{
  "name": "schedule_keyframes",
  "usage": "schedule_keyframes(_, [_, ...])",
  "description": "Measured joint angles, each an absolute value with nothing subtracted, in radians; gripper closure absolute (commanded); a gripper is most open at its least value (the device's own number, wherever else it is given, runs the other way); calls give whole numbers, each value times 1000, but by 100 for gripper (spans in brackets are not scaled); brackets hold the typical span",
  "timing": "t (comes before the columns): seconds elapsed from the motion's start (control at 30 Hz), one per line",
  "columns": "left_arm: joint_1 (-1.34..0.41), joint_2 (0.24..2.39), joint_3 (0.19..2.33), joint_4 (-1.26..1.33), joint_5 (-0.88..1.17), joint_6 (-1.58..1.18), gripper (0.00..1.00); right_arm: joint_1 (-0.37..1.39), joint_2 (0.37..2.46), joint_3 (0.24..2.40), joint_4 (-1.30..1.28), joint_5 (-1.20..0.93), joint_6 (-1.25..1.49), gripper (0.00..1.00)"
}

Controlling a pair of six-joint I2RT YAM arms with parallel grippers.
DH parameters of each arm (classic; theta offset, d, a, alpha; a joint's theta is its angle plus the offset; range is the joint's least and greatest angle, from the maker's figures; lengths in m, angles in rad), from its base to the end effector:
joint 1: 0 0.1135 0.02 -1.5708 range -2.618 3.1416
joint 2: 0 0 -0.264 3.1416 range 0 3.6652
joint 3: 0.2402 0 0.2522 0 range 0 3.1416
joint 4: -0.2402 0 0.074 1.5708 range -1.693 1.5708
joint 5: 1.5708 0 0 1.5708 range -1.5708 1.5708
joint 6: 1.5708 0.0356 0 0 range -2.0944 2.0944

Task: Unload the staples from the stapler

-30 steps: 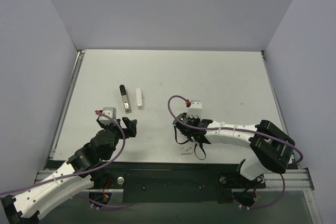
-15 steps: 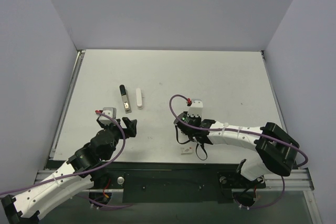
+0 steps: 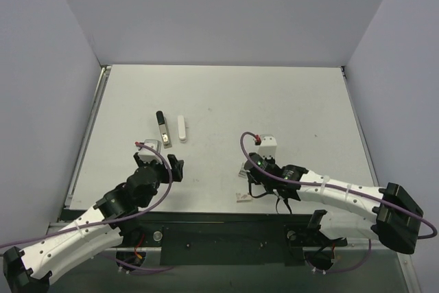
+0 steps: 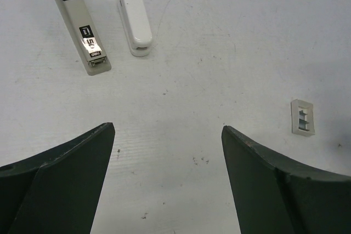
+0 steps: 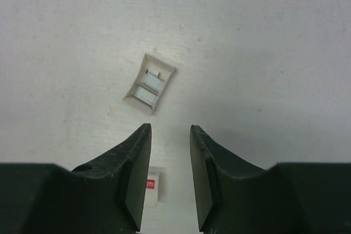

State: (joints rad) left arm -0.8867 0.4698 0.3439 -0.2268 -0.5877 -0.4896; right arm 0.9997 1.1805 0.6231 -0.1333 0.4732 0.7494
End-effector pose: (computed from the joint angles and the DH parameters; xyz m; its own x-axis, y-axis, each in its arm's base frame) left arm 0.0990 -0.0901 0.2260 -0.3413 -0.2007 -0.9183 0.1763 0.9459 -0.2723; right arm 0.1437 0.1937 0.2117 -0.6329 0.1367 -0.7621 -0.1746 0.9337 0.3125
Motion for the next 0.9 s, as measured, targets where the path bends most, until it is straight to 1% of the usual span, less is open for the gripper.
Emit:
schedule_keyframes(0.27, [-887, 517, 344, -226, -563, -490, 10, 1117, 1025, 502, -244, 376, 766, 69])
schedule_keyframes(0.4, [-887, 519, 344, -227, -558, -490, 10, 1201, 998, 482, -276, 353, 789, 69])
schedule_keyframes(0.57, [-887, 526, 344, -229, -540, -492, 10, 1269, 1030, 482, -290, 350, 803, 68])
schedule_keyframes(0.77, [-887, 536, 344, -237, -523, -495, 10, 1298, 1133, 482, -291, 350, 800, 61])
schedule_keyframes(0.9, [-887, 535, 344, -239, -517, -495, 10, 1298, 1171, 482, -267, 348, 781, 60])
